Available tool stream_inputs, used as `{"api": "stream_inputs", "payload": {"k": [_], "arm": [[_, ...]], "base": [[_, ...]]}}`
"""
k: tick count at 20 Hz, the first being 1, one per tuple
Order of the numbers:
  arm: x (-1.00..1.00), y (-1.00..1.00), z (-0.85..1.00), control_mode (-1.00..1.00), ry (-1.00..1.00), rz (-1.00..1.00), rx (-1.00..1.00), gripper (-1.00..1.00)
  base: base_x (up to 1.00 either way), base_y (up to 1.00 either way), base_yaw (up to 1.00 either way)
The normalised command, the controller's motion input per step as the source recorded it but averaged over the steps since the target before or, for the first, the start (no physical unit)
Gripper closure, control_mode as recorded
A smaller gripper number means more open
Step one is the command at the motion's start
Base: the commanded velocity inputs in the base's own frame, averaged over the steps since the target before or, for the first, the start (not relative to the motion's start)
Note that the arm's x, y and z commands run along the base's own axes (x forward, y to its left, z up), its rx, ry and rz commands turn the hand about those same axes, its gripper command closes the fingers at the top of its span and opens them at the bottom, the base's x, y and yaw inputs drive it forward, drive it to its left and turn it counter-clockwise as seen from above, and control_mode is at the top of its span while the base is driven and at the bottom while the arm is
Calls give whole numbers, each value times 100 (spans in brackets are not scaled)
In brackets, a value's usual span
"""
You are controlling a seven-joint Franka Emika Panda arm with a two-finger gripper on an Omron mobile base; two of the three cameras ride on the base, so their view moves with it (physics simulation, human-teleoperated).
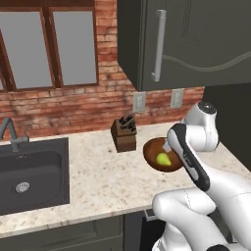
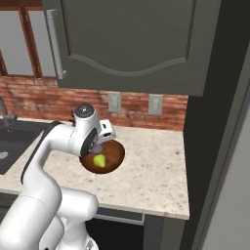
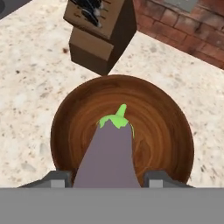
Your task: Take the eggplant, tangerine, and pear from the freezer and place them in the bowl on the counter.
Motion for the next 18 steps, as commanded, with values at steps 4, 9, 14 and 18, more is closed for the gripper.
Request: {"api": "stream_inputs", "payload": {"k": [4, 9, 14, 18], "arm": [[46, 0, -45, -100, 0, 4, 0, 100], [32, -2, -40, -100, 4, 1, 0, 100], [10, -14, -27, -100, 7, 0, 0, 100], [15, -14, -19, -100, 3, 0, 0, 100]], "base": [[0, 0, 0], [0, 0, 0], [0, 0, 0], [0, 0, 0]]}}
